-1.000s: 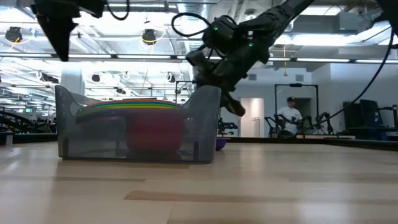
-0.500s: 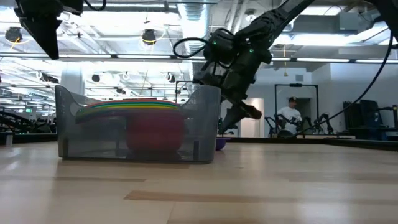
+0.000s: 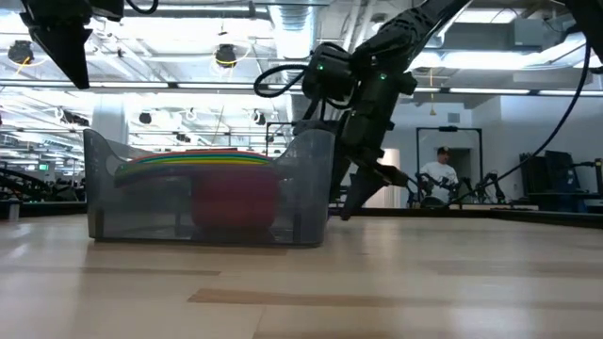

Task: Nest measuring cups in basket
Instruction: Stack the dark blue measuring cup on top of the orange measuring cup into the bin

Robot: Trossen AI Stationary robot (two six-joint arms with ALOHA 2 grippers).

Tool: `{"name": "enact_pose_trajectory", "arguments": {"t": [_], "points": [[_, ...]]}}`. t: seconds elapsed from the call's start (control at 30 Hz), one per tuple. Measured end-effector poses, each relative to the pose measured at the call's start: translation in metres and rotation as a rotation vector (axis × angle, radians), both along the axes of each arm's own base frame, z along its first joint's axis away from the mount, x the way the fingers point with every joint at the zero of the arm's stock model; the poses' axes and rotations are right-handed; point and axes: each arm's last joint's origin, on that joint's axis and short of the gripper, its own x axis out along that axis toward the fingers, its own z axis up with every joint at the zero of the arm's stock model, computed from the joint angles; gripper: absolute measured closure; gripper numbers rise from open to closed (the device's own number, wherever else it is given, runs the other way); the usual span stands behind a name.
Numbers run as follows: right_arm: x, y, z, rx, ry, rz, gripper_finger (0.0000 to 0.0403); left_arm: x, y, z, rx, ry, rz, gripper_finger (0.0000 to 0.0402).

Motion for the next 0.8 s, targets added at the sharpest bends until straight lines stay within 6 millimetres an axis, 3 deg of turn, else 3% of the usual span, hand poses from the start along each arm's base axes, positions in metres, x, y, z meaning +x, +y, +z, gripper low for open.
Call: {"name": "enact_pose_trajectory", "arguments": {"t": [0.27,0.6,0.8], "points": [[0.005,0.016,0.000,0.026,-0.029,0.002,0.0187,0.000,0.000,0.000,-0.001,-0.003,0.005,0.0346],[0.011,0.015,0.004,0.067,-0.101,-0.012,0.0202,0.000,0.000,0.000,-0.001,-0.002,0.006,0.0346],[0.012,0.030,-0.002,0.093,-0.079,0.035,0.0203,0.000,0.000,0.000,-0.001,-0.002,0.006,0.0346]]}}
